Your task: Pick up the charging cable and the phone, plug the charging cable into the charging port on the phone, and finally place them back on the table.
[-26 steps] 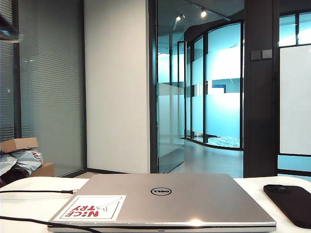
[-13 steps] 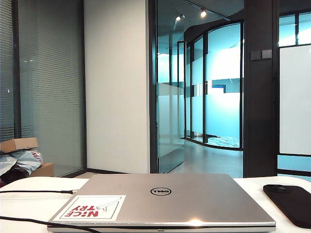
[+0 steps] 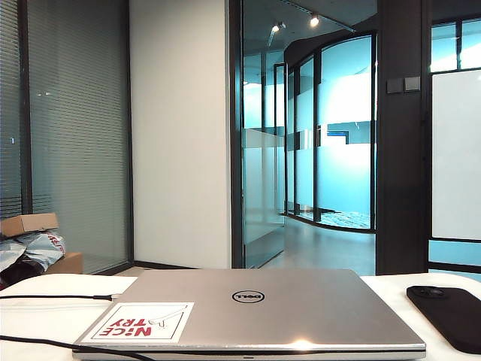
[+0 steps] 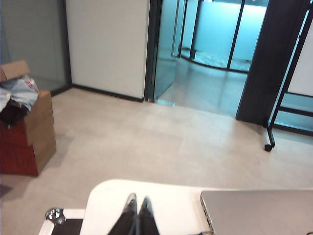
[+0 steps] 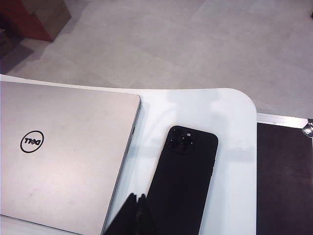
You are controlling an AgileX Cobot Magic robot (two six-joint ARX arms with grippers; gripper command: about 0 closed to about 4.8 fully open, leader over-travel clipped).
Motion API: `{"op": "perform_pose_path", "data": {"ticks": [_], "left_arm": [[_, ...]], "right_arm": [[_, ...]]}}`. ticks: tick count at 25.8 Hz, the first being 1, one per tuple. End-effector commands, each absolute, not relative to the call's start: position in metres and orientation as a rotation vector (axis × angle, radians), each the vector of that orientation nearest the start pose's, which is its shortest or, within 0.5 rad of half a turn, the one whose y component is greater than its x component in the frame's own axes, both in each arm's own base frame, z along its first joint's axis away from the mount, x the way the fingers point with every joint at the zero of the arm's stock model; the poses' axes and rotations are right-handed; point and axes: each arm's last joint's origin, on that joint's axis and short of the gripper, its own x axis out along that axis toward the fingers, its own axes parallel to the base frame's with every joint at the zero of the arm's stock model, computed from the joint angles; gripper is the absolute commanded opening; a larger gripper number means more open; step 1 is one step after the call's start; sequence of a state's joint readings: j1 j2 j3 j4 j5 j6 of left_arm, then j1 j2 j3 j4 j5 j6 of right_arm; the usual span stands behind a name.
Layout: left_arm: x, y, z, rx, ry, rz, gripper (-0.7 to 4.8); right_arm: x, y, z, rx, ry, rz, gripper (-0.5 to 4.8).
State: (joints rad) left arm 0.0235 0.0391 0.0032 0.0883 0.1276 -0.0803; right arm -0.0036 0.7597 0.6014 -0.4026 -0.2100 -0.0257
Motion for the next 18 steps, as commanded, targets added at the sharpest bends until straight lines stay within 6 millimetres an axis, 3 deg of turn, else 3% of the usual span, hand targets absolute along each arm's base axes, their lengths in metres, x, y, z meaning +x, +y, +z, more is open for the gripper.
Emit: {"op": "perform_pose_path", "data": {"ticks": [1, 18], "left_arm": [[0.0976, -0.0008, 0.1699, -0.068, -0.055, -0.099, -0.06], [0.0976, -0.0008, 0.1692, -0.018, -0.05, -0.098, -0.05]], "right_arm": [[0.1617, 0.0055, 0.2572, 0.034, 0.539, 0.209, 0.03], [0.1616, 0.0056, 0.2572, 0.035, 0.539, 0.21, 0.03]]}}
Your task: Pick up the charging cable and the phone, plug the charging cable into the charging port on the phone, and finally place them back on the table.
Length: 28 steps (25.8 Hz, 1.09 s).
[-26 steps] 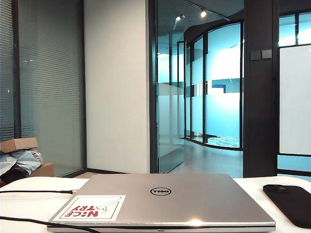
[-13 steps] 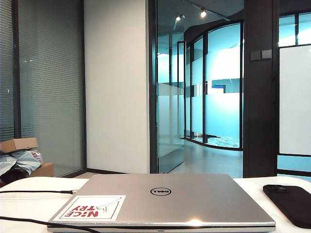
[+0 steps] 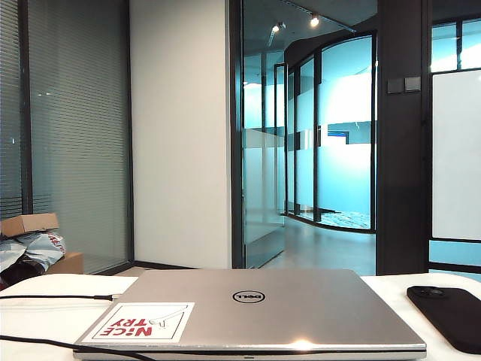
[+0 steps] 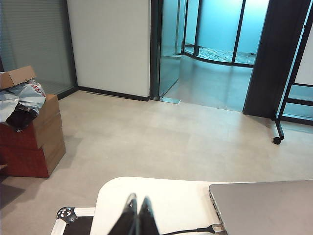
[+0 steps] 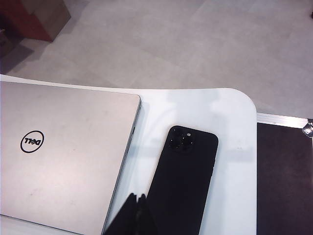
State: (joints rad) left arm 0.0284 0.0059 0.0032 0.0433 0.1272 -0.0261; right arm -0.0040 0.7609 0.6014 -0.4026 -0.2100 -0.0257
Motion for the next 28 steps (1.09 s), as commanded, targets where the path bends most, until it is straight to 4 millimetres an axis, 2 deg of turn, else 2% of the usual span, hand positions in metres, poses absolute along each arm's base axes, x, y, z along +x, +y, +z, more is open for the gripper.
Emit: {"op": "perform_pose_path", "data": {"ticks": [1, 14, 18, 23, 28], "left_arm": [[0.098, -0.001, 0.169, -0.018, -0.05, -0.098, -0.05], [0.098, -0.001, 0.169, -0.018, -0.05, -0.098, -0.05], [0.098, -0.001, 0.169, -0.018, -0.05, -0.098, -0.05], [0.098, -0.001, 0.169, -0.018, -0.05, -0.098, -0.05], [0.098, -0.001, 0.169, -0.018, -0.05, -0.098, -0.05]], "right_arm": [[0.162, 0.006, 0.257, 0.035, 0.54, 0.21, 0.03], [0.163, 0.005, 0.258, 0.012, 0.521, 0.193, 0.03], [0.16, 0.002, 0.257, -0.044, 0.397, 0.069, 0.03], [0.145, 0.001, 0.248, -0.053, 0.157, 0.049, 0.03], [0.126, -0.002, 0.224, -0.057, 0.019, -0.06, 0.03]]}}
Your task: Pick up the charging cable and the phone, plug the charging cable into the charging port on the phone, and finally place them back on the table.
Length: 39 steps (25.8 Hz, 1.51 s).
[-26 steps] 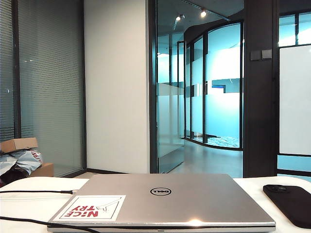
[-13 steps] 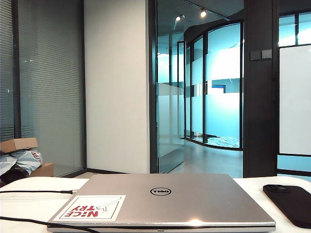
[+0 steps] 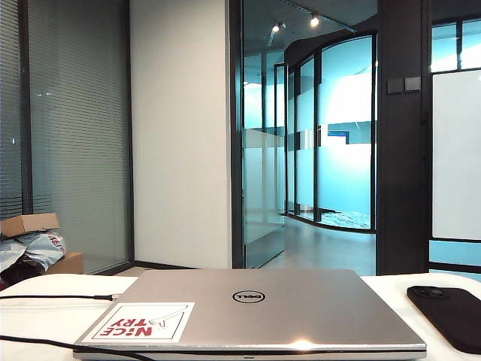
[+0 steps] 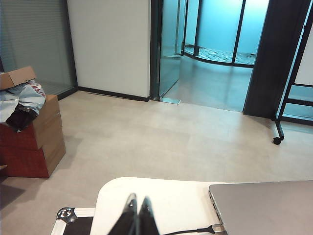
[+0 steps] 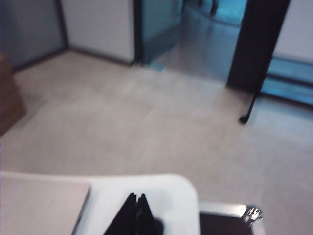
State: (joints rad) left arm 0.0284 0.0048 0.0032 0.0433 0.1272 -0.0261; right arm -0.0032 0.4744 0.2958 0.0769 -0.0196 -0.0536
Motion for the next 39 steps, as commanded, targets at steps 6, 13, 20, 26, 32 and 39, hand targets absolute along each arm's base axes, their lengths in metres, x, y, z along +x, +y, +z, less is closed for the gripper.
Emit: {"op": "perform_pose_path", "data": {"ticks": [6, 13, 20, 26, 32, 39], "left_arm": [[0.098, -0.001, 0.169, -0.018, -0.05, -0.098, -0.05], [0.098, -0.001, 0.169, -0.018, -0.05, -0.098, -0.05], [0.098, -0.001, 0.169, -0.018, -0.051, -0.098, -0.05], [0.098, -0.001, 0.17, -0.018, -0.057, -0.098, -0.05], [0.098, -0.001, 0.17, -0.018, -0.057, -0.098, -0.05], [0.098, -0.001, 0.17, -0.018, -0.057, -0.098, -0.05]], "right_arm": [[0.109, -0.004, 0.192, -0.055, -0.028, -0.118, 0.03], [0.097, -0.004, 0.177, -0.049, -0.13, -0.122, 0.04], [0.097, -0.003, 0.175, -0.051, -0.109, -0.103, 0.03], [0.097, 0.001, 0.174, -0.05, -0.109, -0.052, 0.03], [0.097, -0.001, 0.174, -0.055, -0.11, -0.027, 0.03], [0.097, -0.002, 0.174, -0.055, -0.109, -0.044, 0.03]]}}
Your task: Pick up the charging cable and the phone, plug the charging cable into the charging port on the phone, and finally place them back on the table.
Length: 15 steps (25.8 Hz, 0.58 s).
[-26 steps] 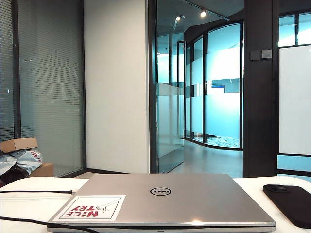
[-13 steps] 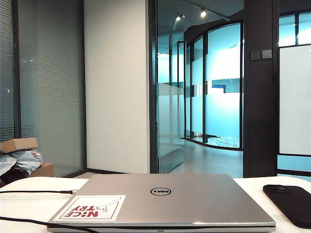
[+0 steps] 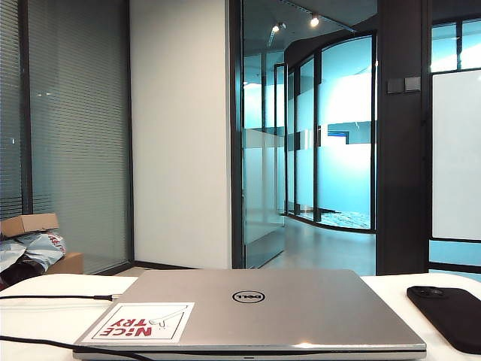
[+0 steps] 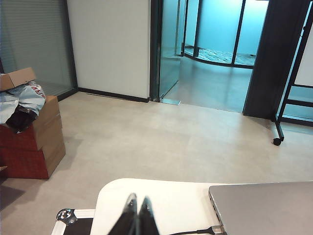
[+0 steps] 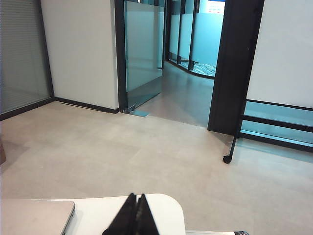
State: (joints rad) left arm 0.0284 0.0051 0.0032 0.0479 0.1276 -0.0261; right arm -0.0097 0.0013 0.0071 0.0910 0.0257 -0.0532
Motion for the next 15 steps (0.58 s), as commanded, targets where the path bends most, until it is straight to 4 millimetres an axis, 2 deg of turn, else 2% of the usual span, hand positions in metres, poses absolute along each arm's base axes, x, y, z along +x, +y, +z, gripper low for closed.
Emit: {"op": "perform_pose_path", "data": {"ticks": [1, 15], "left_arm": [[0.0976, -0.0008, 0.1699, -0.018, -0.057, -0.098, -0.05], [0.0976, -0.0008, 0.1699, -0.018, -0.057, -0.098, -0.05]], "right_arm": [[0.097, -0.0021, 0.1744, -0.054, -0.109, -0.054, 0.03], [0.0969, -0.0031, 0.1743, -0.052, -0.107, -0.088, 0.03]]}}
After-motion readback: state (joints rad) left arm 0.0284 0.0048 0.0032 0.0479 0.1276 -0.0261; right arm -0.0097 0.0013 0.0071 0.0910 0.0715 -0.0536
